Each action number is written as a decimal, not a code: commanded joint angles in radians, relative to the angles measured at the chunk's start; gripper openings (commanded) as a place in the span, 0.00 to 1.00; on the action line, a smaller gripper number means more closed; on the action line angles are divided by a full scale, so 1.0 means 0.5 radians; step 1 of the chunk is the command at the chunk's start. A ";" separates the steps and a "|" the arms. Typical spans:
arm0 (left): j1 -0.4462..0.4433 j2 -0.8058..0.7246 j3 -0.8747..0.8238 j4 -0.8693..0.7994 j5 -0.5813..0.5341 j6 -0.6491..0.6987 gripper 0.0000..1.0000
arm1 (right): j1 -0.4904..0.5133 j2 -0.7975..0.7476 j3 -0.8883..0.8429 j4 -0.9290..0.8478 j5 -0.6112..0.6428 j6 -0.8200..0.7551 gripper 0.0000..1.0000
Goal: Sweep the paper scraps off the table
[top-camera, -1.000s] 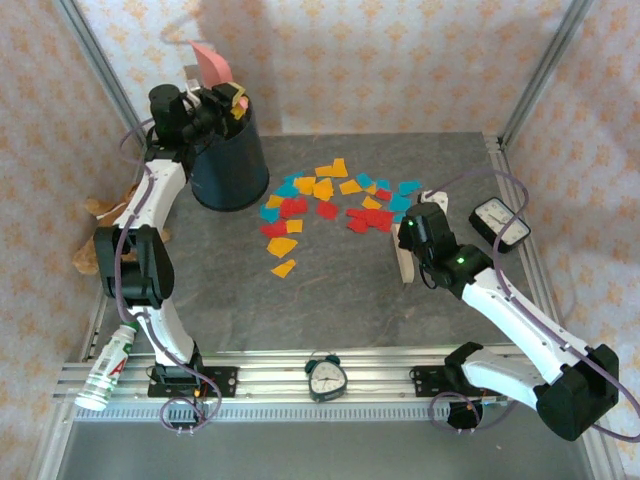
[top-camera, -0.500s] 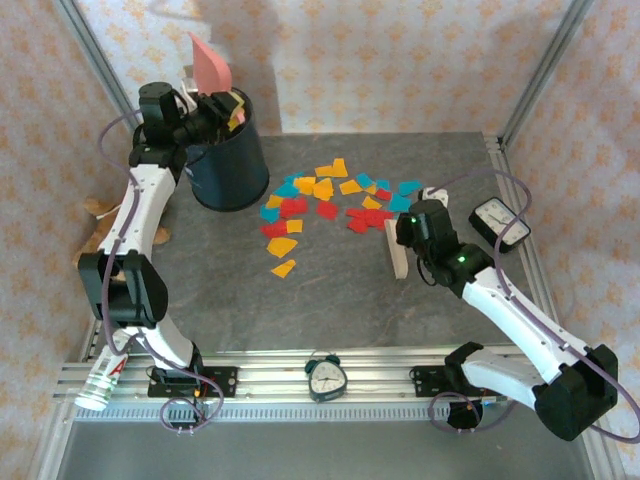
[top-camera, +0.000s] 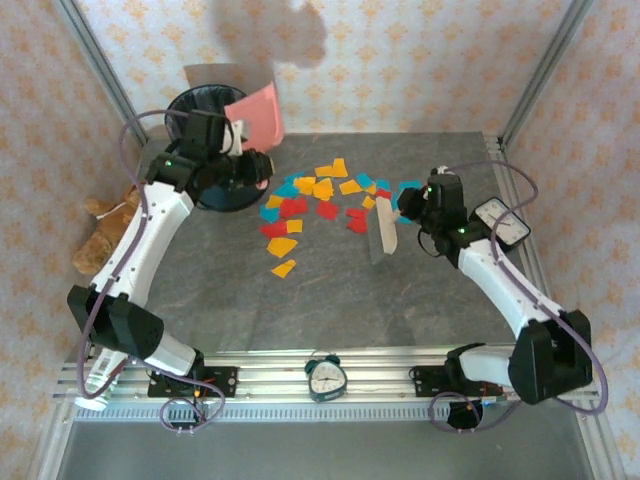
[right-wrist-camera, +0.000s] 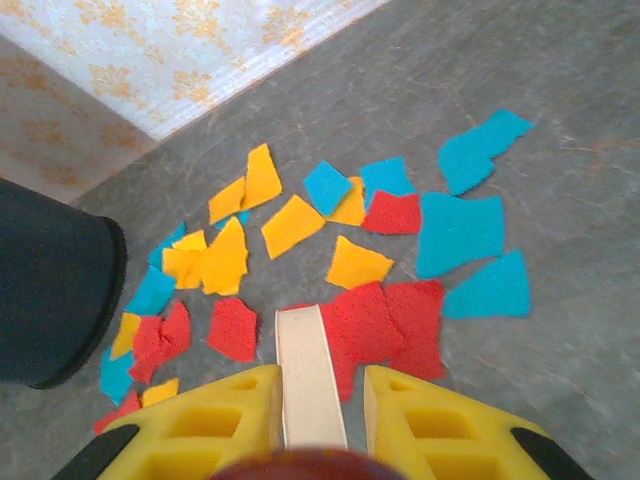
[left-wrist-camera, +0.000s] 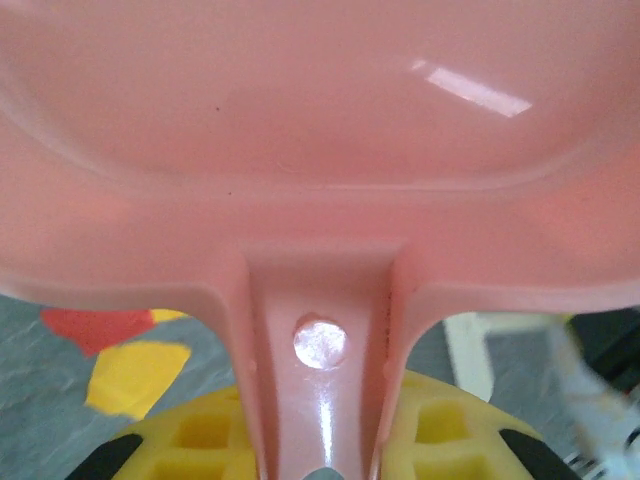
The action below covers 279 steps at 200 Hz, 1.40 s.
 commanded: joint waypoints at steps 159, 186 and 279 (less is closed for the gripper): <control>-0.631 -0.134 -0.497 -0.442 -0.592 0.550 0.00 | -0.207 0.975 0.562 0.412 0.121 0.564 0.00; -0.648 -0.113 -0.517 -0.435 -0.575 0.575 0.00 | -0.207 0.876 0.387 0.379 0.218 0.590 0.00; -0.765 0.007 -0.478 -0.499 -0.584 0.706 0.00 | -0.110 0.261 -0.144 0.050 0.568 0.526 0.00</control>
